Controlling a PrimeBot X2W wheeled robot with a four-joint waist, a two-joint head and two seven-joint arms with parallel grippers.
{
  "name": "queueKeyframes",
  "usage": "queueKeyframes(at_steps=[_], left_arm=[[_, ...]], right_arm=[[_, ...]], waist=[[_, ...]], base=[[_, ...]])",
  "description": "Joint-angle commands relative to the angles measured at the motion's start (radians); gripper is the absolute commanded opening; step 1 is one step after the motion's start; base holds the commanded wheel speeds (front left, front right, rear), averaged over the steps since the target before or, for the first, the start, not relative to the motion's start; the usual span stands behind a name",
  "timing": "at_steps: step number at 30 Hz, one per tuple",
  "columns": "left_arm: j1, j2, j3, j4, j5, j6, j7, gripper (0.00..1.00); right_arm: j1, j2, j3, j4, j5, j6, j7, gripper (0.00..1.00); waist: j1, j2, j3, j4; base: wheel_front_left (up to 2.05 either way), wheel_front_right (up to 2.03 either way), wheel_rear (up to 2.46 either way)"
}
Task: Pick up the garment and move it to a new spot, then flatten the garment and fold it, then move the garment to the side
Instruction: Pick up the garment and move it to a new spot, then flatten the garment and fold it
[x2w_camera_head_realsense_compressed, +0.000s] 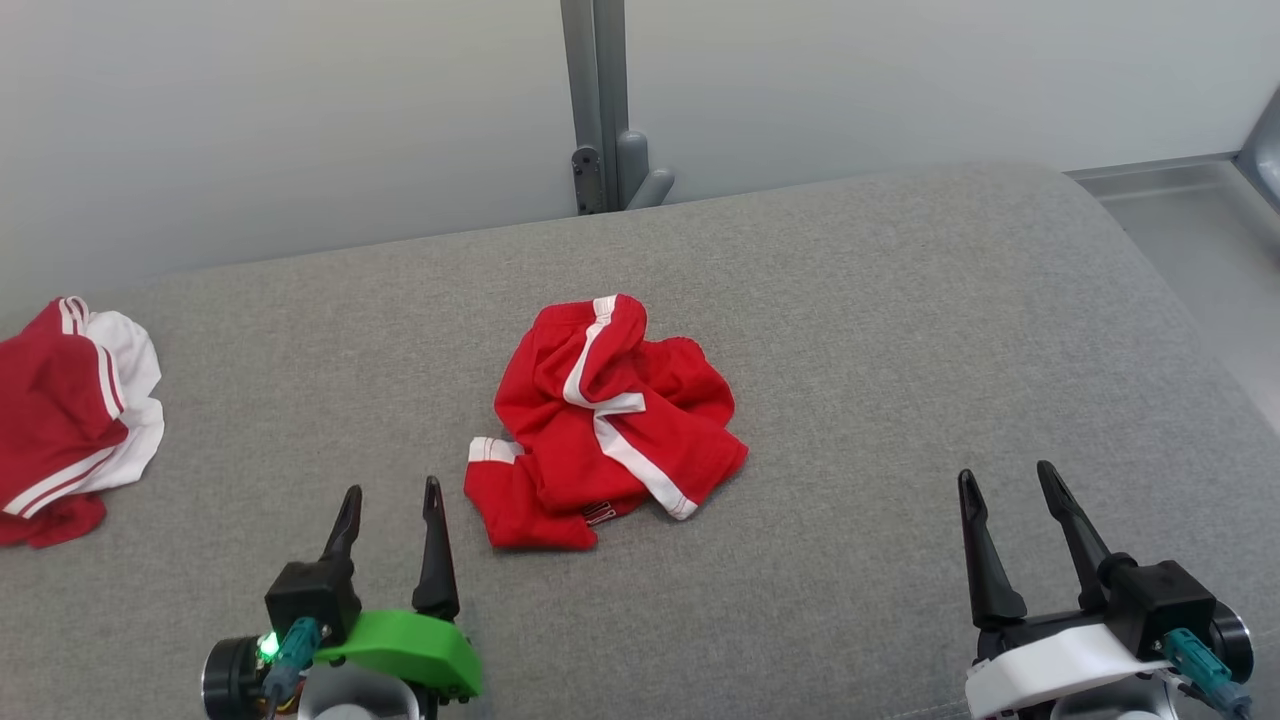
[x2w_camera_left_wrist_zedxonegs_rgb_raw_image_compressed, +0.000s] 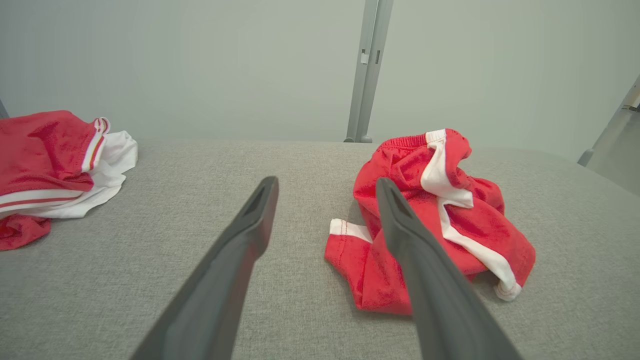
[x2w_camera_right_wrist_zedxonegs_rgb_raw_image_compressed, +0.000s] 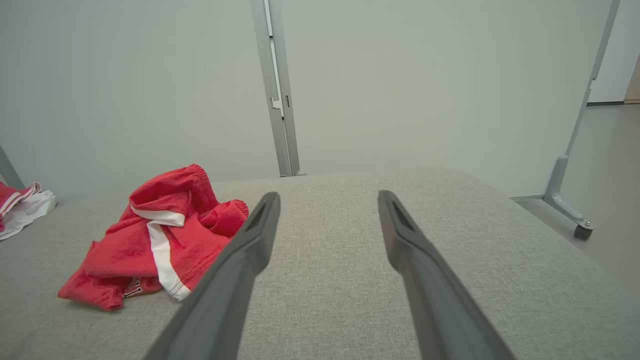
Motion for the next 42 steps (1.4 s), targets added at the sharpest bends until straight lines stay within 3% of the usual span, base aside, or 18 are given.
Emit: queueKeyframes(at_steps=[1,11,22,42], left_arm=[[0.047,-0.001,0.028,-0.032,0.015,0.002,0.0,1.0],[0.146,-0.016,0.091,-0.09,0.054,-0.021,0.0,1.0],[0.142,-0.025,0.105,-0.071,0.066,-0.039,0.0,1.0],[0.123,-0.025,0.079,-0.074,0.042,-0.029,0.0,1.0]], right_arm=[[0.016,-0.002,-0.004,-0.005,-0.005,-0.001,-0.004,1.0],[0.027,-0.002,0.0,-0.003,-0.002,-0.001,-0.004,1.0],[0.013,-0.002,0.008,0.006,0.01,-0.001,-0.004,1.0],[0.004,-0.002,0.021,0.019,0.001,-0.001,-0.004,1.0]], waist=[[0.0,0.0,-0.003,0.007],[0.0,0.0,-0.003,0.023],[0.0,0.0,-0.002,0.022],[0.0,0.0,0.02,0.035]], base=[[0.0,0.0,0.0],[0.0,0.0,0.0],[0.0,0.0,0.0],[0.0,0.0,0.0]])
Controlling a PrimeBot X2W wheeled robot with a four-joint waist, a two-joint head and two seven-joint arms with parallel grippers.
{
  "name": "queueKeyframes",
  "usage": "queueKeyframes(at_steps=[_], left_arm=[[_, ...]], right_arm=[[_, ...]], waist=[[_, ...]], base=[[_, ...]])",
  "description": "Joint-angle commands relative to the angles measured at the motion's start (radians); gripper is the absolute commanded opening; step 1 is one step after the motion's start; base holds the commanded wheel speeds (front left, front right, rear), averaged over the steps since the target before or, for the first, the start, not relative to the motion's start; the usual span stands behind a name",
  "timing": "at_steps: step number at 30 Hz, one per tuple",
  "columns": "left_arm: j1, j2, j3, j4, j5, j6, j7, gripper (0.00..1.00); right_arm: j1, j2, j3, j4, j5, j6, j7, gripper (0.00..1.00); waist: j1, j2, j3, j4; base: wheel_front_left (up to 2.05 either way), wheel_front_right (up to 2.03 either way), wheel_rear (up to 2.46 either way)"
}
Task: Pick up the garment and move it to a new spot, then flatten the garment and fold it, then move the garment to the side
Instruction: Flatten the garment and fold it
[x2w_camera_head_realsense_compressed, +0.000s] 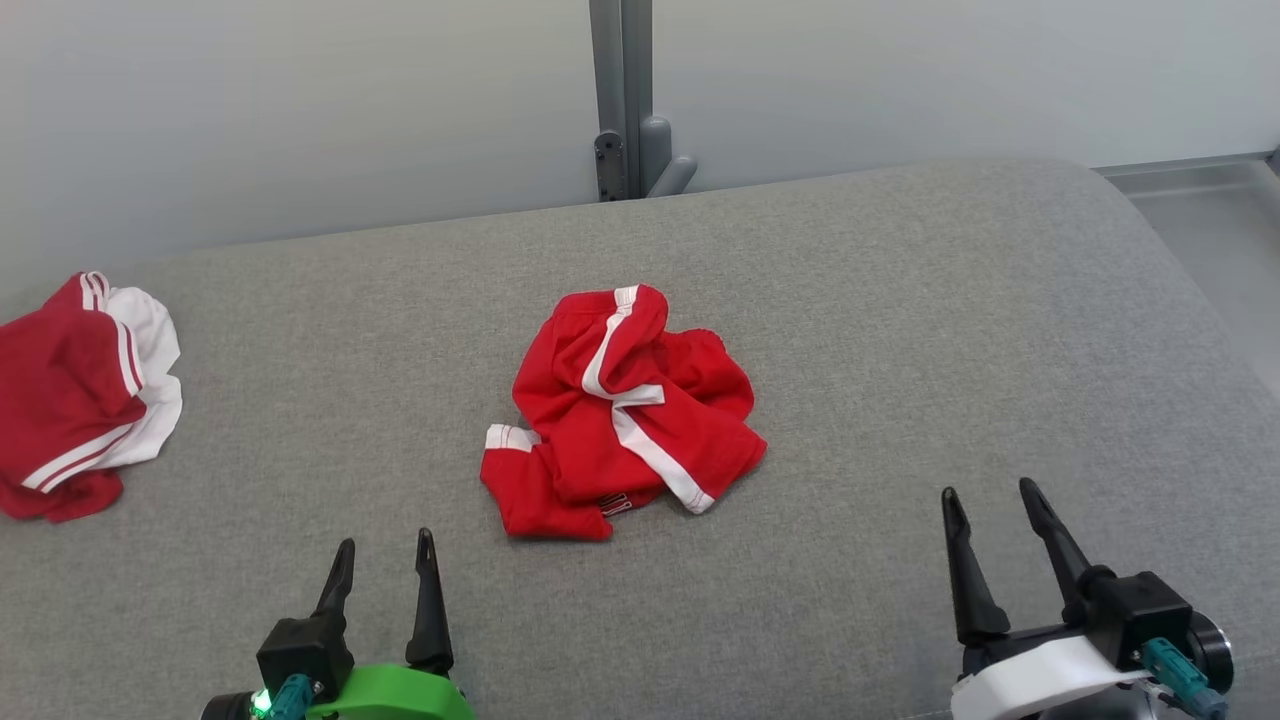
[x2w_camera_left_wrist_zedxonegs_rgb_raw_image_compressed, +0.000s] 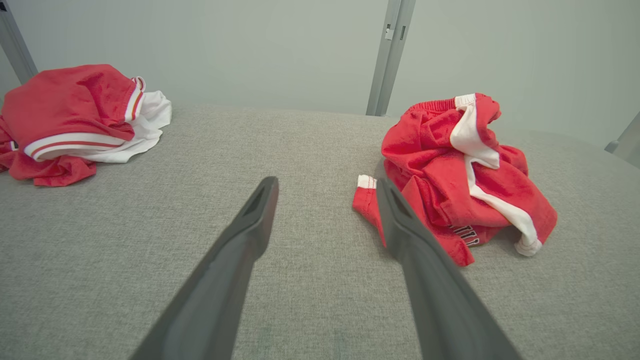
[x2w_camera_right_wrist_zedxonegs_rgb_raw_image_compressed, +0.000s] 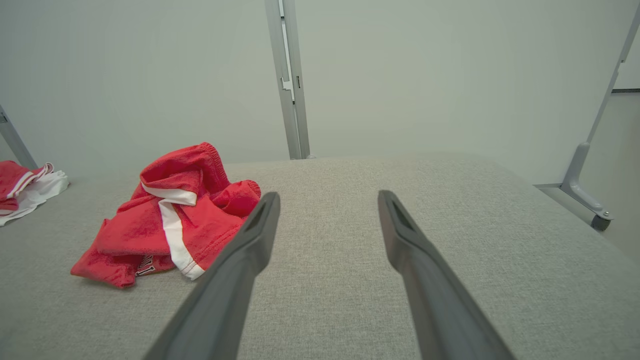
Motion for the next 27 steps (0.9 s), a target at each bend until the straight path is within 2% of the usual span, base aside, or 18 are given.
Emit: queueKeyframes(at_steps=[1,5,11,19,27], left_arm=[[-0.015,0.001,-0.002,-0.002,-0.009,0.003,0.0,1.0],[-0.025,0.001,-0.009,-0.001,-0.009,0.001,0.0,1.0],[-0.049,0.001,-0.03,-0.005,0.003,0.002,0.0,1.0],[-0.089,0.001,-0.046,-0.012,-0.004,0.003,0.0,1.0],[-0.104,0.001,-0.066,-0.014,-0.015,0.005,0.0,1.0]], right_arm=[[-0.017,-0.002,0.015,0.009,-0.006,-0.001,-0.004,1.0],[-0.036,-0.002,0.049,0.031,-0.016,-0.001,-0.004,1.0],[-0.117,-0.002,0.129,0.12,-0.037,-0.001,-0.004,1.0],[-0.285,-0.003,0.206,0.39,-0.092,-0.001,-0.004,1.0],[-0.375,-0.003,0.176,0.569,-0.141,-0.001,-0.004,1.0]], waist=[[0.0,0.0,0.005,0.006],[0.0,0.0,0.016,0.026],[0.0,0.0,0.064,0.107],[0.0,0.0,0.153,0.252],[0.0,0.0,0.18,0.337]], base=[[0.0,0.0,0.0],[0.0,0.0,0.0],[0.0,0.0,0.0],[0.0,0.0,0.0],[0.0,0.0,0.0]])
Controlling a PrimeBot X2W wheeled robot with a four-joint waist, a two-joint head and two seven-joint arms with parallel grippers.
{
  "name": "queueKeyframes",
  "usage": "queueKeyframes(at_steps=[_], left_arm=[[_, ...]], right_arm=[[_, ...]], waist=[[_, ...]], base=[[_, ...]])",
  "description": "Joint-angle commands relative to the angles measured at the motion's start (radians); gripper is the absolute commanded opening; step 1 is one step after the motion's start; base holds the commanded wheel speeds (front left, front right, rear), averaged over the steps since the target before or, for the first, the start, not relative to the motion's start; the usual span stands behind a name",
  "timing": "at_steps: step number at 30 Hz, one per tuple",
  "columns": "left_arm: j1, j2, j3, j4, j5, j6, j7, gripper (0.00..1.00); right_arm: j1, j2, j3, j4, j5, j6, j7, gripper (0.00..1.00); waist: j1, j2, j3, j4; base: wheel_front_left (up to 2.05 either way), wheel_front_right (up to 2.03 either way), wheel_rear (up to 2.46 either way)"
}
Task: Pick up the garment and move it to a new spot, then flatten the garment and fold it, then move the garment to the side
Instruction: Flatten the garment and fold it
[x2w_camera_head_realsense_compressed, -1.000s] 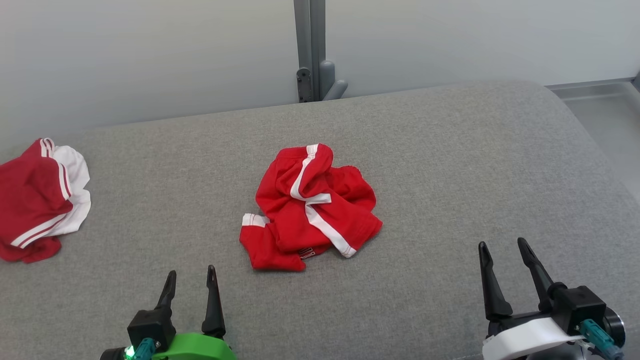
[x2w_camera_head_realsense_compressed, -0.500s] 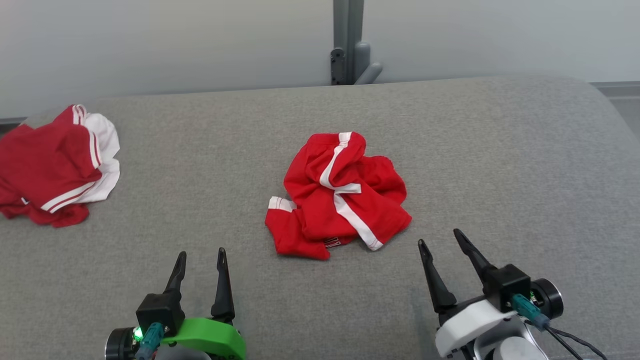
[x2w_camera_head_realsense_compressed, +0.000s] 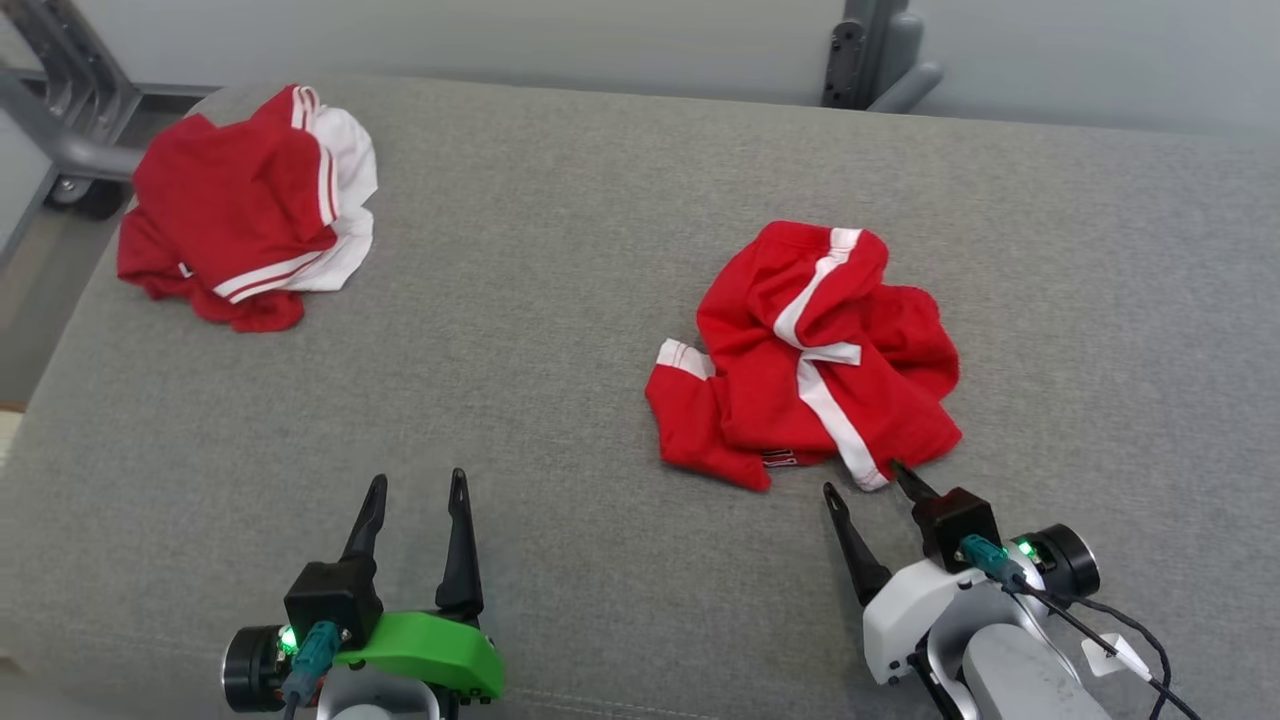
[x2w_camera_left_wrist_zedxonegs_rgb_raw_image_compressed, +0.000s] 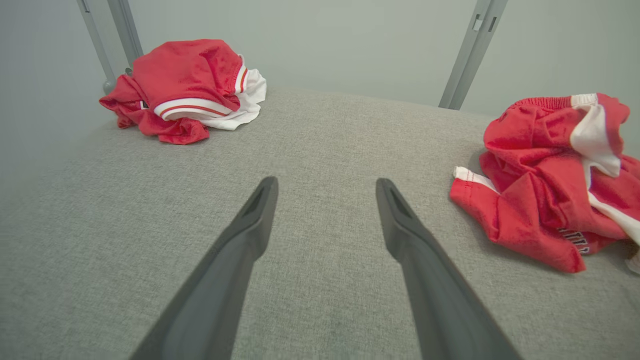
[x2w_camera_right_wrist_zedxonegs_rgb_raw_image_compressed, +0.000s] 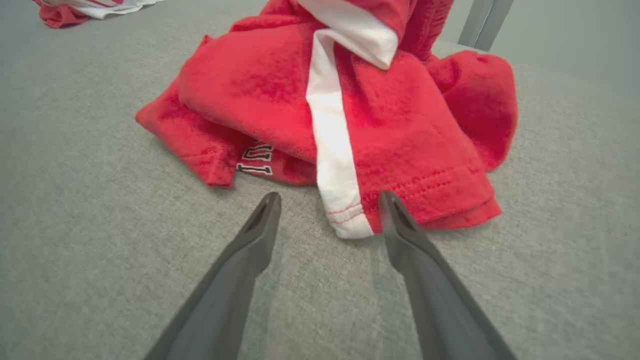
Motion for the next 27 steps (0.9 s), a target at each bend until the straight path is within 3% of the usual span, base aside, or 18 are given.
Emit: queueKeyframes(at_steps=[1,5,6,7,8,9,10,27], left_arm=[[-0.018,0.002,-0.003,0.0,-0.009,-0.001,0.0,1.0],[-0.015,0.002,-0.003,-0.002,-0.009,0.002,0.0,1.0],[-0.013,0.001,-0.002,-0.001,-0.007,0.002,0.0,1.0],[-0.01,0.001,0.0,-0.001,-0.006,0.002,0.0,1.0],[-0.006,0.002,0.003,-0.002,-0.004,0.004,0.0,1.0],[-0.002,0.002,0.005,-0.002,0.0,0.005,0.0,1.0],[0.002,0.001,0.007,-0.001,0.003,0.004,0.0,1.0],[0.026,0.002,0.004,0.007,0.012,0.001,0.0,1.0]], right_arm=[[-0.016,-0.005,-0.009,0.012,-0.012,-0.001,-0.004,1.0],[-0.039,-0.005,-0.066,0.056,-0.05,-0.001,-0.004,0.97],[-0.04,-0.006,-0.091,0.055,-0.06,-0.001,-0.004,0.66],[-0.038,-0.005,-0.11,0.049,-0.062,-0.001,-0.004,0.41],[-0.033,-0.004,-0.126,0.039,-0.064,-0.001,-0.004,0.29],[-0.026,-0.004,-0.137,0.026,-0.065,-0.001,-0.004,0.06],[-0.017,-0.004,-0.143,0.01,-0.059,-0.001,-0.004,0.0],[0.185,-0.004,-0.148,-0.402,0.003,-0.001,-0.003,0.0]], waist=[[0.0,0.0,0.035,0.053],[0.0,0.0,0.037,0.068],[0.0,0.0,0.037,0.068],[0.0,0.0,0.036,0.068],[0.0,0.0,0.034,0.065],[0.0,0.0,0.032,0.061],[0.0,0.0,0.029,0.055],[0.0,0.0,-0.038,-0.124]], base=[[0.0,0.0,0.0],[0.0,0.0,0.0],[0.0,0.0,0.0],[0.0,0.0,0.0],[0.0,0.0,0.0],[0.0,0.0,0.0],[0.0,0.0,0.0],[0.0,0.0,0.0]])
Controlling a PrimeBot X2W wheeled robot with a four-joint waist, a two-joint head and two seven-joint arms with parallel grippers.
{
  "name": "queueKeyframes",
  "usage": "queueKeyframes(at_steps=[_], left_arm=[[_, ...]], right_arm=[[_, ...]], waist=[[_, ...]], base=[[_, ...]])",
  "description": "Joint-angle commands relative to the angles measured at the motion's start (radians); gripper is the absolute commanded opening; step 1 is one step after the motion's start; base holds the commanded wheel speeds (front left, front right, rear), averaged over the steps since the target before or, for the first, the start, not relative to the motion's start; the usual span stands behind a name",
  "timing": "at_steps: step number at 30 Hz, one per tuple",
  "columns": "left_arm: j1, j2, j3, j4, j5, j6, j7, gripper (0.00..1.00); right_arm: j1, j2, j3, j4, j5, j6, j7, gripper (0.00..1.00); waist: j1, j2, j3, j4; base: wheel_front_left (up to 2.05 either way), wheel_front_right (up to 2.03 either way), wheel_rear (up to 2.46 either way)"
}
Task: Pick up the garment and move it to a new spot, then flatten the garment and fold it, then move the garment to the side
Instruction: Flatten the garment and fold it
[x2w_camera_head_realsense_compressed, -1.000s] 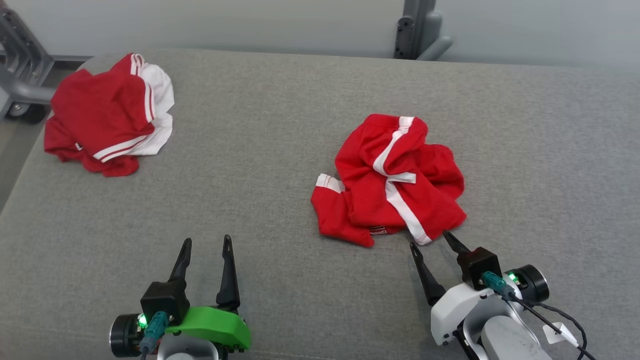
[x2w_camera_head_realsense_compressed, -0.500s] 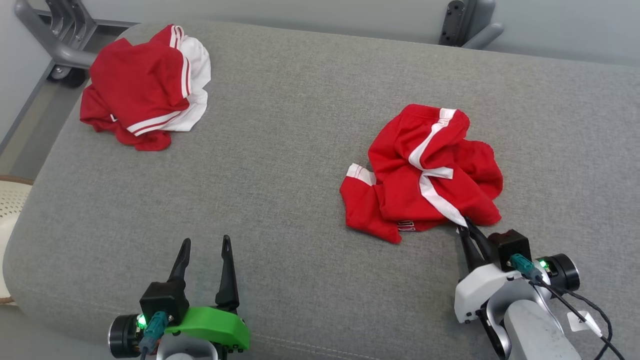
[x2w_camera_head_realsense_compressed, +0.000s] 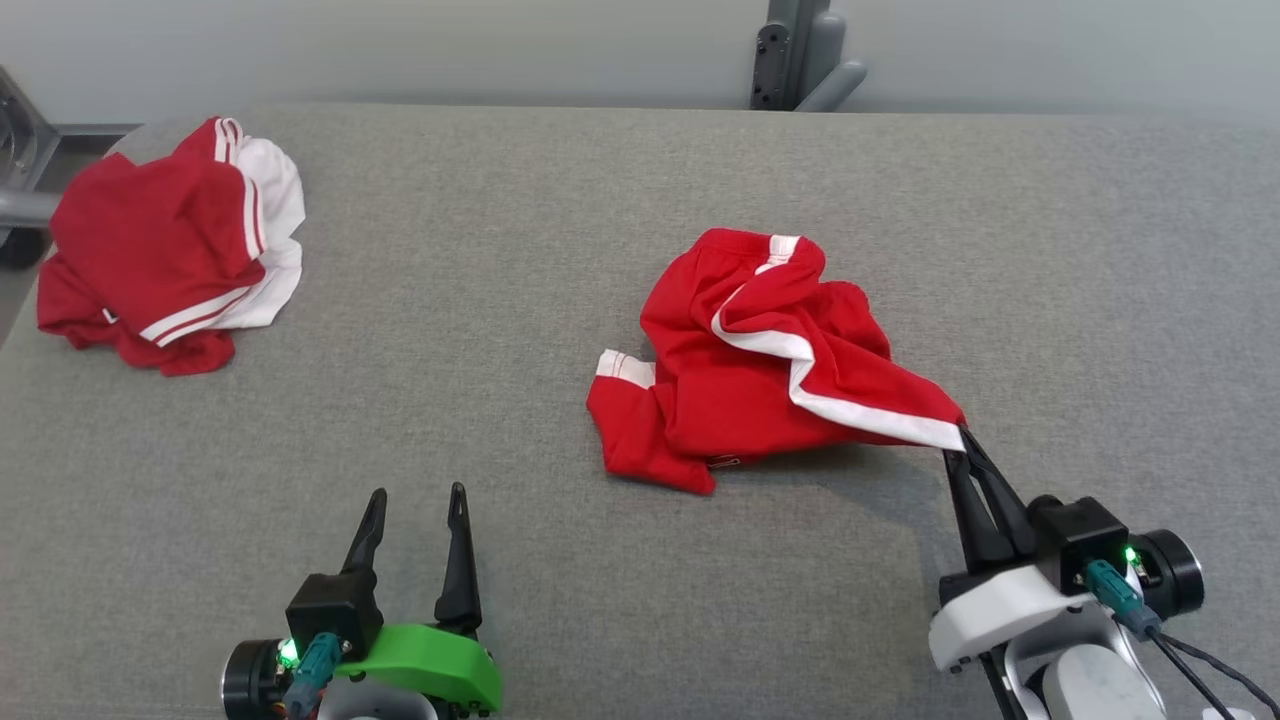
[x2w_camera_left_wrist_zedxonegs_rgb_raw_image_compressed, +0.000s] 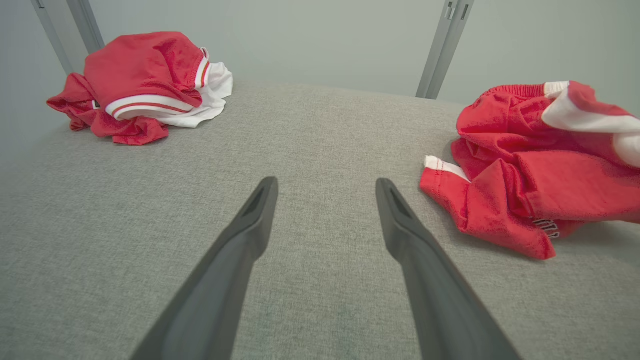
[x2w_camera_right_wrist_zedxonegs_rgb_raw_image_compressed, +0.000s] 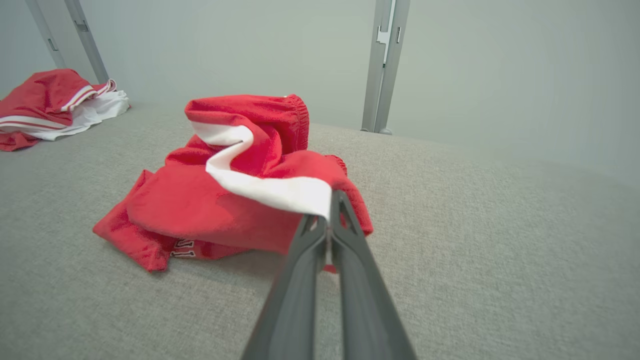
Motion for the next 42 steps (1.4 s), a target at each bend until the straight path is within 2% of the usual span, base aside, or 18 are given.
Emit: queueKeyframes(at_steps=[1,7,17,18,19,20,26,32,37,42], left_arm=[[0.013,0.002,0.003,0.003,0.005,-0.001,0.0,1.0],[0.018,0.002,0.004,0.006,0.008,-0.004,0.0,1.0],[0.003,0.002,0.015,0.008,0.02,-0.012,0.0,1.0],[0.003,0.002,0.016,0.008,0.021,-0.012,0.0,1.0],[0.002,0.002,0.016,0.009,0.021,-0.011,0.0,1.0],[0.002,0.002,0.017,0.009,0.02,-0.011,0.0,1.0],[0.015,0.002,0.023,0.008,0.012,-0.003,0.0,1.0],[0.02,0.002,0.022,0.002,0.003,0.003,0.0,1.0],[0.011,0.002,0.004,0.003,-0.003,0.001,0.0,1.0],[-0.005,0.003,-0.007,0.006,-0.007,0.0,0.0,1.0]], right_arm=[[0.029,-0.004,-0.014,-0.015,-0.007,-0.001,-0.004,0.0],[0.102,-0.003,-0.112,-0.006,-0.056,-0.001,-0.004,0.0],[0.044,-0.03,-0.278,0.185,-0.134,-0.001,-0.003,0.0],[0.033,-0.03,-0.289,0.201,-0.131,-0.001,-0.004,0.24],[0.022,-0.031,-0.299,0.215,-0.128,-0.001,-0.004,0.59],[0.016,-0.03,-0.306,0.226,-0.122,-0.001,-0.004,1.0],[0.048,-0.024,-0.369,0.212,-0.076,-0.001,-0.004,1.0],[0.05,-0.024,-0.42,0.108,-0.033,-0.001,-0.004,1.0],[0.011,-0.013,-0.33,0.031,0.034,-0.001,-0.004,1.0],[-0.058,-0.012,-0.223,0.086,0.097,-0.001,-0.004,1.0]], waist=[[0.0,0.0,-0.036,-0.051],[0.0,0.0,-0.059,-0.09],[0.0,0.0,-0.043,-0.093],[0.0,0.0,-0.042,-0.091],[0.0,0.0,-0.041,-0.09],[0.0,0.0,-0.042,-0.089],[0.0,0.0,-0.051,-0.098],[0.0,0.0,-0.057,-0.113],[0.0,0.0,-0.055,-0.102],[0.0,0.0,-0.044,-0.07]], base=[[0.0,0.0,0.0],[0.0,0.0,0.0],[0.0,0.0,0.0],[0.0,0.0,0.0],[0.0,0.0,0.0],[0.0,0.0,0.0],[0.0,0.0,0.0],[0.0,0.0,0.0],[0.0,0.0,0.0],[0.0,0.0,0.0]])
